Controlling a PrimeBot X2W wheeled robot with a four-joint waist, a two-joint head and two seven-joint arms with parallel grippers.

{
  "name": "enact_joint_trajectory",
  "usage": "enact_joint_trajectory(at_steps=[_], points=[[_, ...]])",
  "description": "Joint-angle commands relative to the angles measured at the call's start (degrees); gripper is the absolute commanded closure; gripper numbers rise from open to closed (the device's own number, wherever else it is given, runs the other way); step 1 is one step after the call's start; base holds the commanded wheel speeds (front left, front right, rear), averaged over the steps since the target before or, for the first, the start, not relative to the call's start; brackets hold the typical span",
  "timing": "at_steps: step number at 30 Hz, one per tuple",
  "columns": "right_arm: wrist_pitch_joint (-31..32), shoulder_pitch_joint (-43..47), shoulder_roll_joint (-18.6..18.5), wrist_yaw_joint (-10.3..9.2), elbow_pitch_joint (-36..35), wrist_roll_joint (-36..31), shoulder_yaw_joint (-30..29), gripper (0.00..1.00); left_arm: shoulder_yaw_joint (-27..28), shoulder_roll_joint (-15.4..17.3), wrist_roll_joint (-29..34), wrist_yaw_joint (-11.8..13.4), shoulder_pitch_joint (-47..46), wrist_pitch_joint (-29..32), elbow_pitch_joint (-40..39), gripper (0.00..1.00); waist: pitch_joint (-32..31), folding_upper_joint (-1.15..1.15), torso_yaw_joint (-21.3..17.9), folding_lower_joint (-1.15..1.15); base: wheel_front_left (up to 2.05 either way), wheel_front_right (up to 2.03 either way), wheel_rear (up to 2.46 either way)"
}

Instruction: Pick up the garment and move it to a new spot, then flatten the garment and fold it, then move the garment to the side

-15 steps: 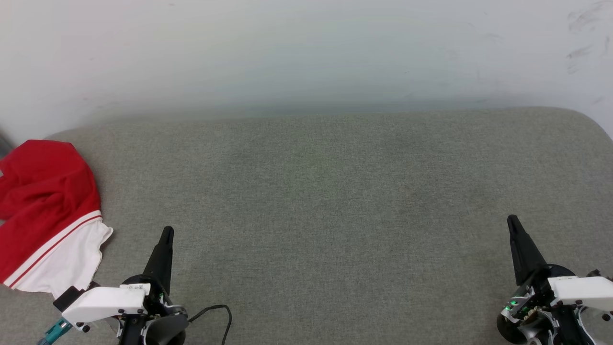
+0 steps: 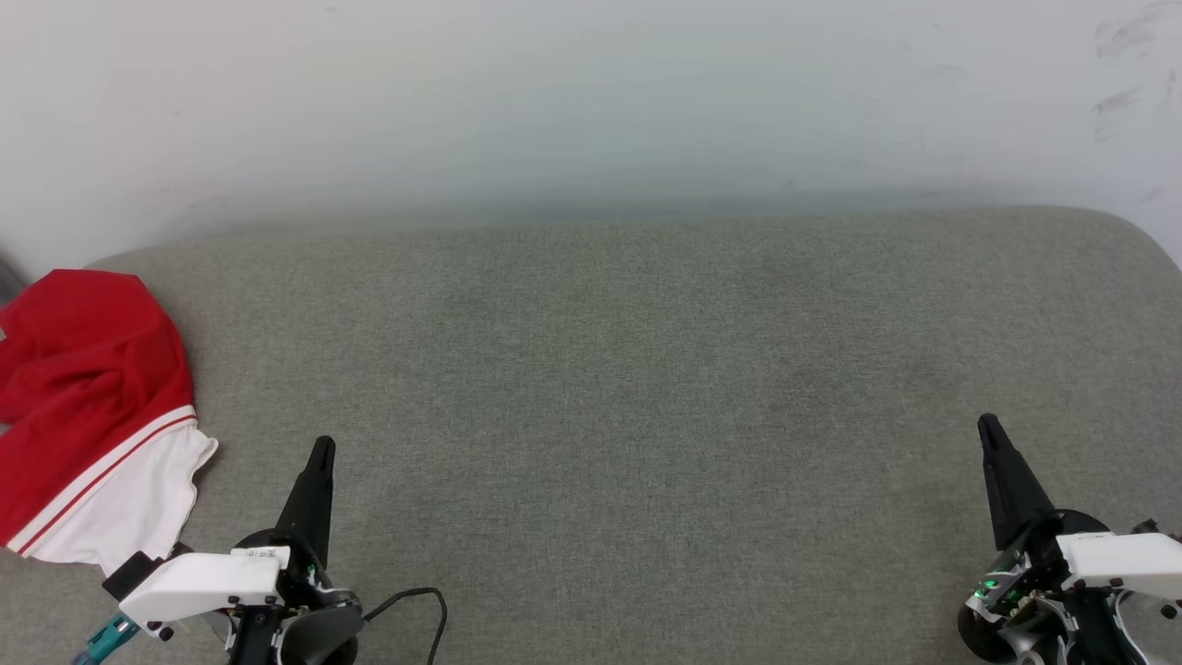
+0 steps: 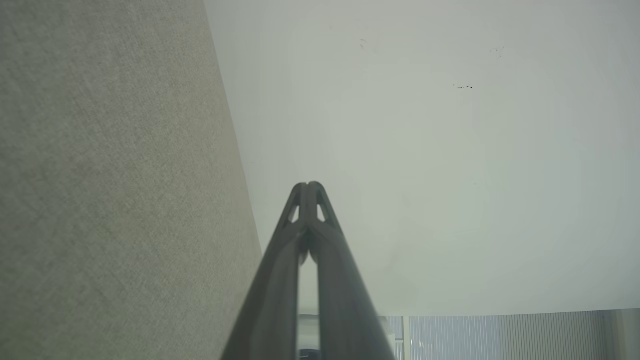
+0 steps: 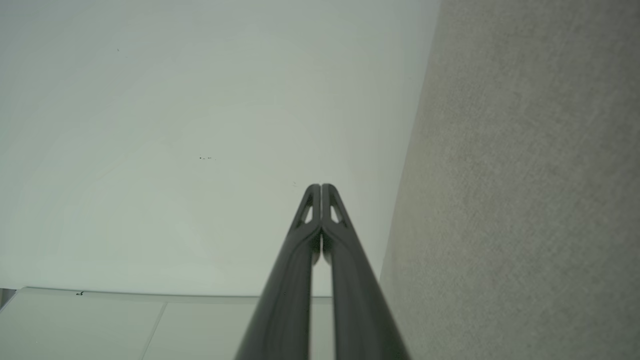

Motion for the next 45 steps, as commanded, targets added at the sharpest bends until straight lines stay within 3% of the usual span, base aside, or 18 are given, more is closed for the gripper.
enact_joint_trajectory(at_steps=[1, 3, 4, 13, 21, 34, 45], points=[[0.04, -0.62, 0.17, 0.17, 0.02, -0.18, -0.02, 1.00, 0.17, -0.03, 0.30, -0.19, -0.52, 0.17, 0.03, 1.00, 0.00, 0.00, 0.00, 0.00, 0.00, 0.00, 0.00], [0.04, -0.62, 0.17, 0.17, 0.02, -0.17, -0.02, 1.00, 0.17, -0.03, 0.30, -0.19, -0.52, 0.17, 0.03, 1.00, 0.00, 0.00, 0.00, 0.00, 0.00, 0.00, 0.00], [0.00, 0.00, 0.00, 0.00, 0.01, 0.00, 0.00, 0.00, 0.00, 0.00, 0.00, 0.00, 0.00, 0.00, 0.02, 0.00, 0.00, 0.00, 0.00, 0.00, 0.00, 0.00, 0.00], [-1.73, 2.05, 0.06, 0.00, 0.87, -1.67, 0.06, 0.00, -0.20, -0.26, 1.24, 0.05, 1.80, -1.79, 0.19, 0.00, 0.04, 0.00, -0.06, 0.00, 0.00, 0.00, 0.00], [-3.94, 2.57, 0.06, 0.01, -2.22, -12.12, -0.27, 0.00, 0.75, -0.23, 11.10, 1.13, 1.81, -3.99, -2.73, 0.00, 0.11, 0.00, -0.14, 0.00, 0.00, 0.00, 0.00], [-7.16, 3.86, 0.05, 0.03, -7.59, -31.36, 0.88, 0.00, -2.60, -0.05, 31.66, 6.91, 3.26, -7.19, -7.29, 0.00, 0.17, 0.00, -0.13, 0.00, 0.00, 0.00, 0.00], [-9.53, 5.30, 0.04, 0.05, -8.51, -43.74, 2.10, 0.00, -5.79, 1.76, 42.27, 11.76, 4.38, -9.56, -8.96, 0.00, 0.08, 0.00, 0.05, 0.00, 0.00, 0.00, 0.00]])
